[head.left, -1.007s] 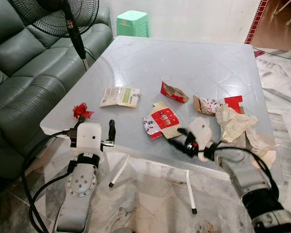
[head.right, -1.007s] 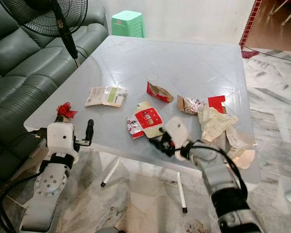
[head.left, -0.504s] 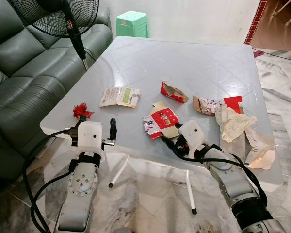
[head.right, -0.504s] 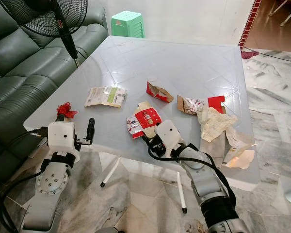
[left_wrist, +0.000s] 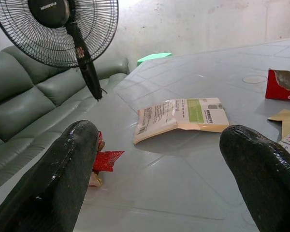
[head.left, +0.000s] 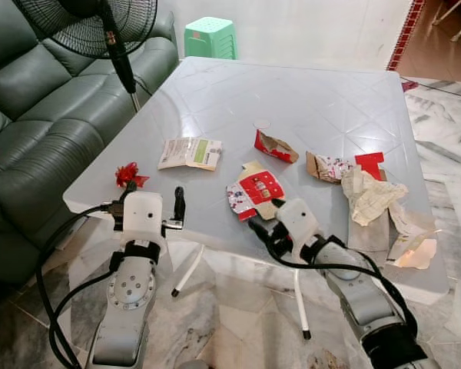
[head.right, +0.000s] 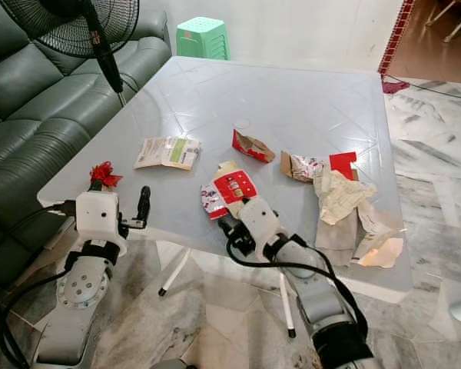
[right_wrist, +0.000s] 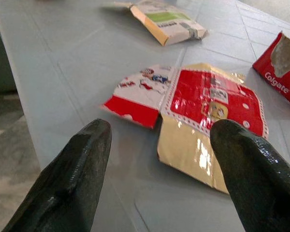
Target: Picking trash to rubbish bin
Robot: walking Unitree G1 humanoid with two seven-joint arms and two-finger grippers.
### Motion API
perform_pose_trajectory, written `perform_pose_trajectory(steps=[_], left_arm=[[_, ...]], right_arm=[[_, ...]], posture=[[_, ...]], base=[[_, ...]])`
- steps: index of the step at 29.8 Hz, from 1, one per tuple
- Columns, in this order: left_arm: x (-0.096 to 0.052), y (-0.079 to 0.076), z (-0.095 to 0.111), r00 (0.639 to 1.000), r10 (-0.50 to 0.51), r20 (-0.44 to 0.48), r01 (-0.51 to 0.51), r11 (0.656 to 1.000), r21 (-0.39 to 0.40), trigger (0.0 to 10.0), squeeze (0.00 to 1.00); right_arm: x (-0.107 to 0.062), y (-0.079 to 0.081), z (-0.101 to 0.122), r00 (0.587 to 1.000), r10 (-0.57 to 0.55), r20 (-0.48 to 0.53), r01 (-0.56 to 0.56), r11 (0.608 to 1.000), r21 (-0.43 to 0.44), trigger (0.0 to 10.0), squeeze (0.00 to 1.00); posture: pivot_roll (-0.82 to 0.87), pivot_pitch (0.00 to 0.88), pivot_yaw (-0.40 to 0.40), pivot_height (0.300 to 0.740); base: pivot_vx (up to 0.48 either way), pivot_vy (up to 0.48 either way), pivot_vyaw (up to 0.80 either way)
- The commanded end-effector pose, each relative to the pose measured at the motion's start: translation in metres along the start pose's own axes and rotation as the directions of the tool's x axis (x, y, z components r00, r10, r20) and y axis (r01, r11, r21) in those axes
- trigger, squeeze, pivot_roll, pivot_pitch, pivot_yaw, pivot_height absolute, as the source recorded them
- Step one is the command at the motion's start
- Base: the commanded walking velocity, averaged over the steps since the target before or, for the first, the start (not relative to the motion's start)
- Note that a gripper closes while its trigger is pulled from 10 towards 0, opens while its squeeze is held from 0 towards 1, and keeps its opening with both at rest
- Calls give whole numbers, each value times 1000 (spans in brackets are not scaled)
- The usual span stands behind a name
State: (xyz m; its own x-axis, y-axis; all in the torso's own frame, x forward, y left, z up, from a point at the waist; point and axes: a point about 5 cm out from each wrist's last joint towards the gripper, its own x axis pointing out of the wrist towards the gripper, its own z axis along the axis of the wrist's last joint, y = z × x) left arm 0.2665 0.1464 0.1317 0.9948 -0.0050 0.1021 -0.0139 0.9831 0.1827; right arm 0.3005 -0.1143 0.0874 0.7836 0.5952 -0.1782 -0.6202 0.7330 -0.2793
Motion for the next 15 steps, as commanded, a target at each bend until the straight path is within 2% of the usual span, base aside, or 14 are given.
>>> perform_pose_trajectory(steps=[1, 6, 11, 15], left_arm=[[1, 0, 2, 1000, -13, 3, 13, 1000, 4, 10000, 0], [-3, -13, -8, 987, -144, -74, 139, 988, -70, 10000, 0], [-10, -21, -16, 966, -219, -140, 198, 969, -149, 10000, 0], [-15, -24, -22, 946, -269, -182, 237, 955, -177, 10000, 0]], right_arm=[[-1, 0, 3, 1000, 15, 16, -15, 1000, -21, 10000, 0], [1, -4, 1, 1000, -13, -1, 13, 998, -66, 10000, 0], [4, -5, 2, 999, -34, 0, 34, 995, -91, 10000, 0], [10, -5, 4, 998, -58, 9, 58, 993, -99, 10000, 0]], posture=[[74, 41, 0, 740], [80, 38, -5, 740], [86, 37, -6, 740], [86, 37, -6, 740]], base=[[0, 0, 0], [0, 0, 0], [0, 0, 0], [0, 0, 0]])
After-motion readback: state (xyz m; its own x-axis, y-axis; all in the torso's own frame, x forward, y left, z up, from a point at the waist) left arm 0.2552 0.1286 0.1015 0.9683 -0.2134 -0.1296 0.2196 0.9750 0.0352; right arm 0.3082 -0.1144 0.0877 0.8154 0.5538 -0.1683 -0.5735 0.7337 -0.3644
